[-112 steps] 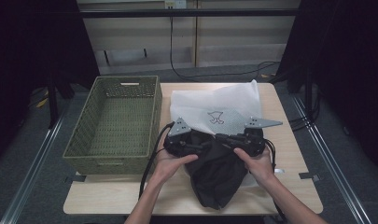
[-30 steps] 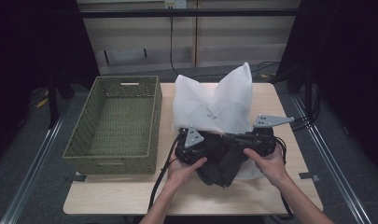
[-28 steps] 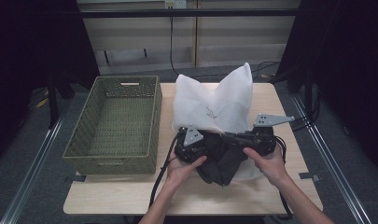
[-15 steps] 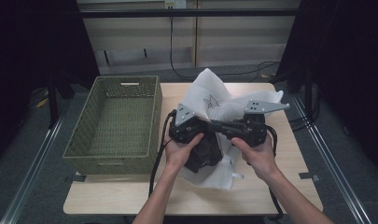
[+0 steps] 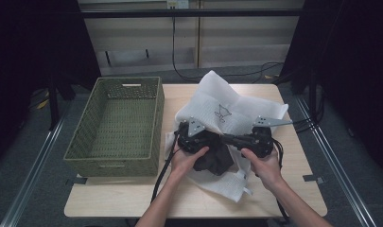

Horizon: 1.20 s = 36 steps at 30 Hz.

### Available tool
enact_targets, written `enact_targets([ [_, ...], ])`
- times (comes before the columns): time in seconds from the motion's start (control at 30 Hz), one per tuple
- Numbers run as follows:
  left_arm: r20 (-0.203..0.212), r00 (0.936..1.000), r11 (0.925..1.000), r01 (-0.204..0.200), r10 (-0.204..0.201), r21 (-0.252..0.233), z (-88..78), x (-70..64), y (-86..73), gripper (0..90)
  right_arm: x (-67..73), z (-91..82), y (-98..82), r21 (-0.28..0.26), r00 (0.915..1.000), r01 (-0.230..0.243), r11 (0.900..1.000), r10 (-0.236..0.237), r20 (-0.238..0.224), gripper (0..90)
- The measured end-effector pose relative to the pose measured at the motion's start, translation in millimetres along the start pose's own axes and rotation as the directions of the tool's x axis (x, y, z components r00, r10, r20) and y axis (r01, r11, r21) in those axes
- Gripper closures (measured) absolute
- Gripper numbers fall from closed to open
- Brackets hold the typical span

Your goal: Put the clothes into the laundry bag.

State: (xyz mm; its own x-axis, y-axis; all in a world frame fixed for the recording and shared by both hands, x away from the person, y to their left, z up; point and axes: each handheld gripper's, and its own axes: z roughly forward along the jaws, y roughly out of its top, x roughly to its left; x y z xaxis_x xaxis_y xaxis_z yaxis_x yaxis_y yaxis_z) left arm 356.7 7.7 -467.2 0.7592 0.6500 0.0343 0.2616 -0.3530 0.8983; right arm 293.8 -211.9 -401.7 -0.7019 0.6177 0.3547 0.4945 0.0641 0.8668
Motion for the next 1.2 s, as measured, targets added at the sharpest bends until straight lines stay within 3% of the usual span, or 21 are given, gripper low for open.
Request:
enact_targets([
  [0.1, 0.009, 0.9994, 0.9992, -0.035, 0.035, 0.019, 8.5, -10.2, -11.2, 59.4, -3.6, 0.8, -5.5, 0.011, 1.0, -0.009, 1.0, 0.009, 0.004, 88.3],
  [0.23, 0.044, 0.999, 0.9999, 0.007, -0.008, 0.011, 10.1, -8.2, -16.4, 52.7, -14.7, 0.9, -21.6, 0.051, 0.9996, -0.021, 0.998, 0.02, 0.021, 88.3],
  [0.43, 0.087, 0.9962, 0.9999, -0.002, 0.001, 0.016, -0.9, -9.3, -14.2, 43.9, -22.6, 6.3, -34.9, 0.096, 0.9991, -0.012, 0.995, 0.008, 0.041, 88.4],
  [0.5, 0.14, 0.9901, 0.9999, 0.01, -0.011, 0.003, -8.0, -6.9, -14.6, 36.9, -25.7, 4.7, -36.5, 0.1, 0.999, -0.013, 0.995, 0.009, 0.043, 88.4],
  [0.6, 0.182, 0.9833, 0.9999, -0.001, 0.003, -0.014, -30.3, -5.5, -14.2, 33.1, -29.2, 2.2, -40.8, 0.115, 0.9985, -0.012, 0.993, 0.006, 0.055, 88.3],
  [0.63, 0.182, 0.9833, 0.9999, -0.001, 0.003, -0.014, -30.3, -5.5, -14.2, 32.4, -30.2, 1.6, -42.0, 0.119, 0.9983, -0.008, 0.993, 0.001, 0.059, 88.2],
  [0.67, 0.2, 0.9798, 0.9995, 0.004, 0.002, -0.03, -42.1, -5.6, -13.5, 31.0, -30.6, 0.7, -43.1, 0.125, 0.998, -0.005, 0.992, -0.003, 0.063, 88.1],
  [0.7, 0.168, 0.9855, 0.9993, -0.018, 0.023, -0.032, -48.6, -7.0, -12.9, 29.9, -30.9, 0.2, -44.2, 0.129, 0.9978, 0.001, 0.992, -0.01, 0.066, 88.1],
  [0.77, 0.154, 0.9874, 0.999, -0.032, 0.037, -0.032, -54.2, -9.3, -12.8, 27.4, -30.8, 0.3, -47.1, 0.154, 0.9956, 0.019, 0.988, -0.033, 0.088, 88.1],
  [0.8, 0.177, 0.9838, 0.998, -0.017, 0.028, -0.061, -64.6, -11.7, -14.5, 27.4, -31.5, 0.0, -48.8, 0.165, 0.995, 0.025, 0.986, -0.04, 0.091, 88.1],
  [0.83, 0.177, 0.9838, 0.998, -0.017, 0.028, -0.061, -64.6, -11.7, -14.5, 27.2, -31.5, 0.0, -48.8, 0.165, 0.995, 0.025, 0.986, -0.04, 0.091, 88.1],
  [0.87, 0.159, 0.9865, 0.9971, -0.03, 0.04, -0.07, -73.2, -13.8, -16.4, 26.5, -34.0, -1.2, -51.4, 0.17, 0.9946, 0.017, 0.985, -0.034, 0.098, 88.2],
  [0.97, 0.182, 0.9822, 0.9965, -0.032, 0.046, -0.077, -75.2, -15.7, -18.6, 23.2, -35.7, -1.9, -52.1, 0.171, 0.9946, 0.018, 0.985, -0.035, 0.097, 88.2],
  [1.0, 0.17, 0.9813, 0.9955, -0.083, 0.09, -0.046, -74.2, -16.3, -21.7, 22.2, -36.0, -2.1, -52.1, 0.173, 0.9946, 0.022, 0.985, -0.039, 0.096, 88.2],
  [1.1, 0.188, 0.9776, 0.9956, -0.093, 0.094, -0.016, -67.7, -13.4, -25.5, 16.5, -36.1, -3.3, -52.5, 0.174, 0.9944, 0.032, 0.984, -0.049, 0.094, 88.2],
  [1.17, 0.206, 0.9742, 0.9954, -0.095, 0.092, 0.008, -52.3, -14.2, -29.3, 14.1, -36.6, -3.8, -53.2, 0.172, 0.9944, 0.026, 0.985, -0.043, 0.097, 88.2],
  [1.2, 0.219, 0.9695, 0.9926, -0.119, 0.11, 0.025, -37.3, -17.5, -32.1, 8.4, -36.9, -3.5, -53.5, 0.173, 0.9945, 0.026, 0.985, -0.043, 0.096, 88.2],
])
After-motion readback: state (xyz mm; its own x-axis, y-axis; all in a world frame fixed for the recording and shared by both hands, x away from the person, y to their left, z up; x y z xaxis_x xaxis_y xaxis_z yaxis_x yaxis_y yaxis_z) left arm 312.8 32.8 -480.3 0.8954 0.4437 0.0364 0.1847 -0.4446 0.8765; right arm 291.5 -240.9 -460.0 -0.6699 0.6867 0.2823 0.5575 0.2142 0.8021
